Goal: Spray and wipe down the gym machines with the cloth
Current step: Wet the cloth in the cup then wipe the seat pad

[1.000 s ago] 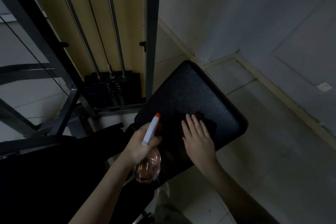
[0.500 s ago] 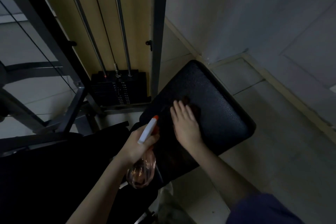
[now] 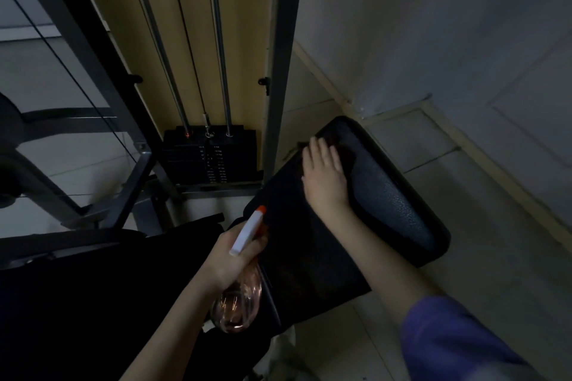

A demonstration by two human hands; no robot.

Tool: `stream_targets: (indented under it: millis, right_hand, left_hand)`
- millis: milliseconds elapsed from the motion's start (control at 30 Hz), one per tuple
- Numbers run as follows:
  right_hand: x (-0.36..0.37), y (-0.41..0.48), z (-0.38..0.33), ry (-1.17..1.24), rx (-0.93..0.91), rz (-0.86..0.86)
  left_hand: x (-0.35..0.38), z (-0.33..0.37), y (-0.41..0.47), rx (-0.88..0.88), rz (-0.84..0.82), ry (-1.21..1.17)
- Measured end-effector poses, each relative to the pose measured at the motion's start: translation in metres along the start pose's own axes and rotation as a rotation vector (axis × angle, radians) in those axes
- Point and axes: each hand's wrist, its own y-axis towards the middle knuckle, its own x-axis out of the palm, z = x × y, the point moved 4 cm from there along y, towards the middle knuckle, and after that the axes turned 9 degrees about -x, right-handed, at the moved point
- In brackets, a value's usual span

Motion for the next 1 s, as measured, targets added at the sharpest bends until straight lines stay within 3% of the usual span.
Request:
stream_targets:
  millis: [133,333,433,500,600,700,800,900,1000]
  right_hand:
    - [0.025,-0.03,-0.032,0.054,-0.188,-0.147]
    - [-0.002,-0.04,0.022,0.061,-0.002,0.175]
    - [-0.013,-0.004,0.035,-0.002,0.083,0.223]
    - [-0.013,0.02,0.026,-0.017,0.089,0.163]
    - [0.01,0.036,-0.016,-0.003,-0.091,-0.029]
    - [0.044,0.011,-0.063,0.005,-0.277,-0.205]
    - [0.055,-0.027,-0.076,0.075,-0.333,-0.302]
    - [0.032,-0.039,-0.045,0.093,-0.231,-0.095]
    - [0.014,-0.022,-0.008,0.014,-0.012,0.12]
  left_hand:
    - [-0.004,0.002,0.003,-0.004,0.017,0.01]
    - [-0.011,0.001,0.01,0.002,0.016,-0.011]
    - [-0.013,-0.001,0.013,-0.002,0.031,-0.011]
    - [-0.014,-0.003,0.014,-0.002,0.048,-0.005]
    - [-0.016,-0.006,0.015,-0.005,0.076,-0.002]
    - [-0.02,-0.009,0.015,-0.011,0.088,-0.004]
    - [-0.024,-0.011,0.014,-0.023,0.096,-0.009]
    - [-0.026,-0.012,0.016,-0.013,0.079,0.042]
    - [-0.025,-0.013,0.015,0.003,0.069,0.085]
